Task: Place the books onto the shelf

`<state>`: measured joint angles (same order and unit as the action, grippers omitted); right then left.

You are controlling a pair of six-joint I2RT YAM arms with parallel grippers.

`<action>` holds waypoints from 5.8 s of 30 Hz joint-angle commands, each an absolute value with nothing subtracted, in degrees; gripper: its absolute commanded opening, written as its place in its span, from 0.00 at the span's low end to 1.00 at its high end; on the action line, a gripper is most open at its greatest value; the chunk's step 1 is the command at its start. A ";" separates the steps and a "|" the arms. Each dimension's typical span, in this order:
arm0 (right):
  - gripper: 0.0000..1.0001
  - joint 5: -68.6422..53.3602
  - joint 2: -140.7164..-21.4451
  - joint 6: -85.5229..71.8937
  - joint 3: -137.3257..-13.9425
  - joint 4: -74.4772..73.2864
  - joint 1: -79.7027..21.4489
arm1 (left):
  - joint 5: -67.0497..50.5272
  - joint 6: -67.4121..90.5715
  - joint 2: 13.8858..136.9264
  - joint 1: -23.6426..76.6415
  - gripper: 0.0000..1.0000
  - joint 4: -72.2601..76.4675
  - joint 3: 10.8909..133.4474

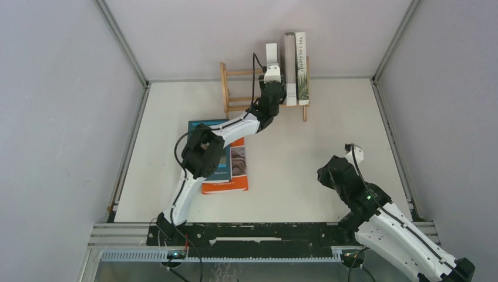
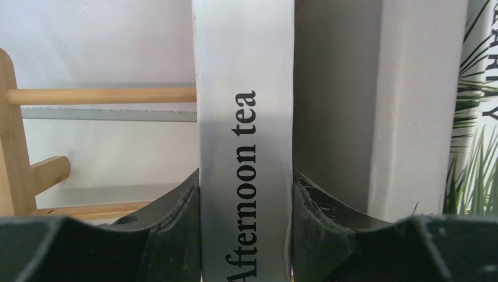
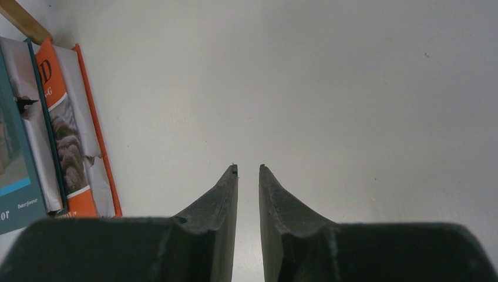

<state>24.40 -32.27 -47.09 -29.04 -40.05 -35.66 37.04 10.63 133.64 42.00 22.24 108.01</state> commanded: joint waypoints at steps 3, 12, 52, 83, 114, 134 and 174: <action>0.26 24.13 -31.89 -48.25 -29.09 -38.16 -35.51 | 37.26 12.12 134.13 42.59 0.00 26.39 113.86; 0.27 24.05 -31.99 -48.47 -29.09 -38.23 -35.51 | 37.70 12.05 135.80 43.37 0.24 24.41 115.90; 0.27 25.82 -31.20 -49.19 -31.09 -40.17 -40.04 | 42.21 9.33 122.92 46.24 0.62 25.80 104.58; 0.20 27.76 -43.33 -47.87 -40.52 -39.28 -41.24 | 30.53 20.97 114.01 34.34 0.48 17.82 95.05; 0.19 21.72 -49.00 -43.76 -41.13 -35.22 -30.33 | 7.91 29.26 137.99 32.30 0.42 9.20 122.15; 0.22 22.64 -47.78 -42.63 -41.13 -35.98 -30.52 | 15.24 31.84 128.30 32.60 0.64 11.88 110.40; 0.72 14.12 -61.41 -38.16 -51.54 -27.79 -54.33 | 40.44 58.32 32.75 42.37 1.00 -35.03 42.83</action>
